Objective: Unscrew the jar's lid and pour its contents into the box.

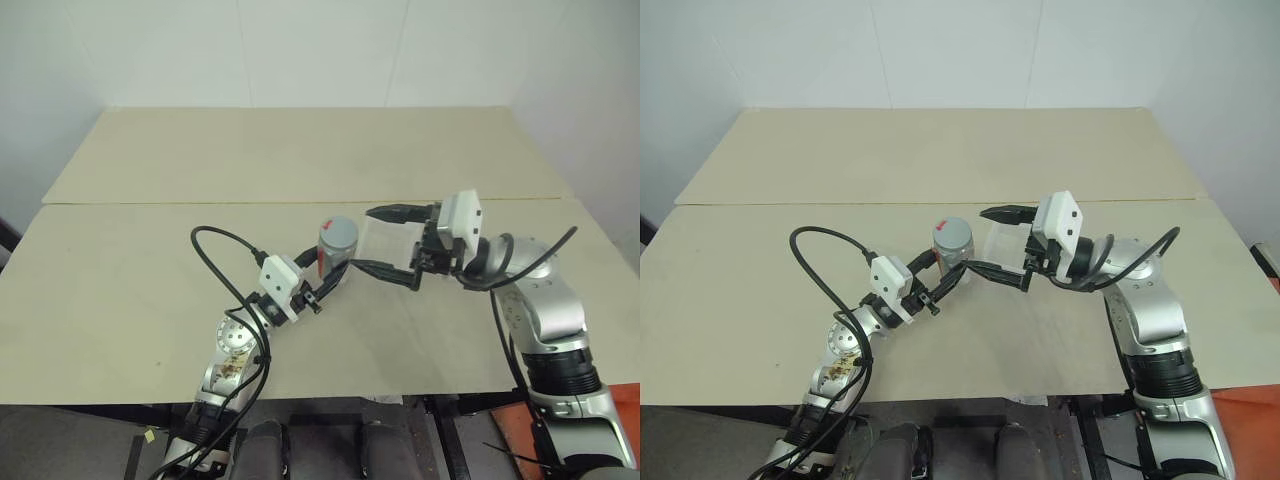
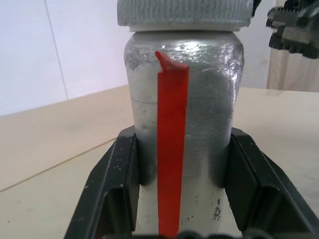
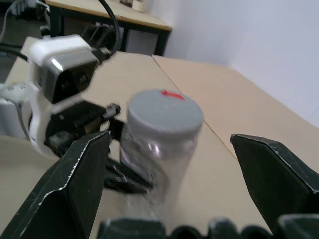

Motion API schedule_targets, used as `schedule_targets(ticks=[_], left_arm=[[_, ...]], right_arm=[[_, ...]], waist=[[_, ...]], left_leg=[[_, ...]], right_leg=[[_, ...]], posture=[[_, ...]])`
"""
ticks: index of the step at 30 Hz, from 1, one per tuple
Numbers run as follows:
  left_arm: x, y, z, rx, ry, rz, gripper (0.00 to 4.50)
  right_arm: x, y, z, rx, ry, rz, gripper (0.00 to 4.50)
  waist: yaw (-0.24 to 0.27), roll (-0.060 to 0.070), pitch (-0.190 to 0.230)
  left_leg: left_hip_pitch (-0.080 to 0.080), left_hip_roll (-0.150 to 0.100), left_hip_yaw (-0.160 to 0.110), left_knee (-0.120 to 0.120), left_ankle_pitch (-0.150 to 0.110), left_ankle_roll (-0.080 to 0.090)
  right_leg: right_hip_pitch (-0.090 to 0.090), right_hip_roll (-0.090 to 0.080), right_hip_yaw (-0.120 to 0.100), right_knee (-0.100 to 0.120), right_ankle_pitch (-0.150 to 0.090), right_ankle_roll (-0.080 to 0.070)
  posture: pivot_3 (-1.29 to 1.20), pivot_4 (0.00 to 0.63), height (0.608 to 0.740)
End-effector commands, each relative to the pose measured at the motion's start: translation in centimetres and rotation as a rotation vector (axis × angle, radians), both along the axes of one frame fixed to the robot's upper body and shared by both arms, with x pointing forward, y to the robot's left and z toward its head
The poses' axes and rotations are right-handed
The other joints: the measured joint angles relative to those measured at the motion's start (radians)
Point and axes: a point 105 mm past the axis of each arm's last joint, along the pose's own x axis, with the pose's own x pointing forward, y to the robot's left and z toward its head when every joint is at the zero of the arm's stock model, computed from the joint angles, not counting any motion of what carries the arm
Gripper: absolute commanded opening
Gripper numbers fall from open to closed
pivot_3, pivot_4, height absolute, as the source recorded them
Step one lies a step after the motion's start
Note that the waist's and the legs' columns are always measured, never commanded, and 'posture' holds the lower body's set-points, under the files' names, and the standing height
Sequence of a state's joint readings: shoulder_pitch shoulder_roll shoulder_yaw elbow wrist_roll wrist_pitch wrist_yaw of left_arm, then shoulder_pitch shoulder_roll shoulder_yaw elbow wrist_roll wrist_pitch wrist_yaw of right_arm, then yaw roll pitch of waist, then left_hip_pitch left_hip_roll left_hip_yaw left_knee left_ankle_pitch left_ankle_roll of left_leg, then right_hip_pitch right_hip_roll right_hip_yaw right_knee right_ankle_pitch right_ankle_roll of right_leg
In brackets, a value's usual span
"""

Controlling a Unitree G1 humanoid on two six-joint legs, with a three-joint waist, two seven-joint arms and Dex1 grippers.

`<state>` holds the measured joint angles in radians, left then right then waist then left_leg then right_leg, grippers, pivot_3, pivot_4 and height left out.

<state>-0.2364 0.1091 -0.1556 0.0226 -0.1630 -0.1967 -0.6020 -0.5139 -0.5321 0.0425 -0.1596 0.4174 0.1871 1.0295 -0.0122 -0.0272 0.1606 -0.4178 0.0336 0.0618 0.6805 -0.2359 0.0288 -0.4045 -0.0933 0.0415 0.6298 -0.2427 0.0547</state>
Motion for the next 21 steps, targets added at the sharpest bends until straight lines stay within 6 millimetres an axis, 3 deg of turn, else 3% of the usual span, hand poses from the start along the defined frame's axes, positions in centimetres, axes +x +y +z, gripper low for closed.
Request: schedule_targets(ticks=[1,8,21], left_arm=[[-0.1,-0.3,1.1,-0.021,-0.046,-0.012,1.99],[-0.1,-0.3,1.0,-0.021,-0.047,-0.004,1.99],[-0.1,-0.1,1.0,-0.022,-0.046,0.001,1.99]], right_arm=[[0.2,2.0,2.0,0.058,-0.049,0.007,4.47],[1.2,3.7,2.2,0.075,-0.055,0.018,4.47],[2.2,1.4,1.6,0.056,-0.036,-0.064,4.47]], waist=[[-0.001,0.0,0.0],[0.009,0.0,0.0],[0.01,0.0,0.0]], left_leg=[[0.0,0.0,0.0,0.0,0.0,0.0],[0.0,0.0,0.001,0.0,0.0,0.0],[0.0,0.0,0.0,0.0,0.0,0.0]], right_leg=[[0.0,0.0,0.0,0.0,0.0,0.0],[0.0,0.0,0.0,0.0,0.0,0.0],[0.0,0.0,0.0,0.0,0.0,0.0]], posture=[[0.0,0.15,0.74],[0.0,0.15,0.74],[0.0,0.15,0.74]])
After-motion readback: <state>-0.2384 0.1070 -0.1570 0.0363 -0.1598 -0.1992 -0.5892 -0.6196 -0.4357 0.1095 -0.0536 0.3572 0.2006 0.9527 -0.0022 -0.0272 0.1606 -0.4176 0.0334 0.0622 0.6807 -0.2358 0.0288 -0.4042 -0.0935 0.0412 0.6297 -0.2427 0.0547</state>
